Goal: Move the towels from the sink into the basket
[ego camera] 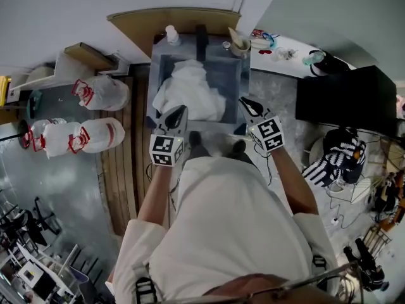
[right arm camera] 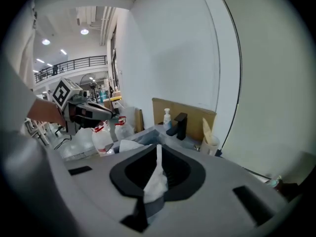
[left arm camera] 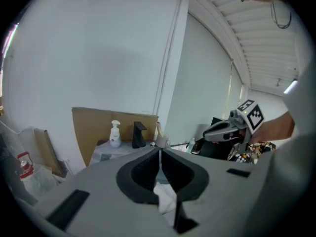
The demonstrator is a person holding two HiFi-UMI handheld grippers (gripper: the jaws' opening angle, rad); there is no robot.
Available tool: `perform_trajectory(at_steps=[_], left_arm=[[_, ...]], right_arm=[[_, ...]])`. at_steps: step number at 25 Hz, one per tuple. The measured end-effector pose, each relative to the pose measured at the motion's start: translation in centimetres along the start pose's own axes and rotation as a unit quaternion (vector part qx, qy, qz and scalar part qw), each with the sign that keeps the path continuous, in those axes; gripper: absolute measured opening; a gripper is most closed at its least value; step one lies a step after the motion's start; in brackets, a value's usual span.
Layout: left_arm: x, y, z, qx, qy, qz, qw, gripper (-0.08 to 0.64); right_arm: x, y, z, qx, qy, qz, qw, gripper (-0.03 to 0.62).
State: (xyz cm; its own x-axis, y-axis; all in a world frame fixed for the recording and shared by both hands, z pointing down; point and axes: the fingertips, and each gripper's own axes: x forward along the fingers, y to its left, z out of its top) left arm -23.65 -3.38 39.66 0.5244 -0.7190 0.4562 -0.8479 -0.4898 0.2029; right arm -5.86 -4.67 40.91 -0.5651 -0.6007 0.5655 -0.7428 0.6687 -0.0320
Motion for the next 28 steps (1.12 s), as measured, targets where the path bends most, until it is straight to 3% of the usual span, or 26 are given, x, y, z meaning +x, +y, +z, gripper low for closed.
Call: perform_trajectory(at_steps=[7, 13, 22, 28], left_arm=[[-0.8, 3.0, -2.6, -0.014, 0.017, 0.019, 0.9996, 0.017], [-1.2, 5.0, -5.3, -0.026, 0.034, 0.021, 0.9989, 0.017], [-0.2, 7.5, -9.2, -0.019, 0.054, 0.006, 0.9983, 0.017], [1.4, 8.3, -11.9, -0.023, 0.073, -0.012, 0.997, 0.017]], right_arm=[[7.6, 3.9, -2.9, 0.0, 0.054, 0.063, 0.997, 0.102], [14.1, 6.4, -7.2, 0.004, 0.118, 0.09, 0.989, 0.166], [22.3, 6.3, -14.2, 0.01, 0.211, 0.08, 0.974, 0.233], [25.7, 5.7, -20.0, 0.012, 0.283, 0.071, 0.956, 0.252]])
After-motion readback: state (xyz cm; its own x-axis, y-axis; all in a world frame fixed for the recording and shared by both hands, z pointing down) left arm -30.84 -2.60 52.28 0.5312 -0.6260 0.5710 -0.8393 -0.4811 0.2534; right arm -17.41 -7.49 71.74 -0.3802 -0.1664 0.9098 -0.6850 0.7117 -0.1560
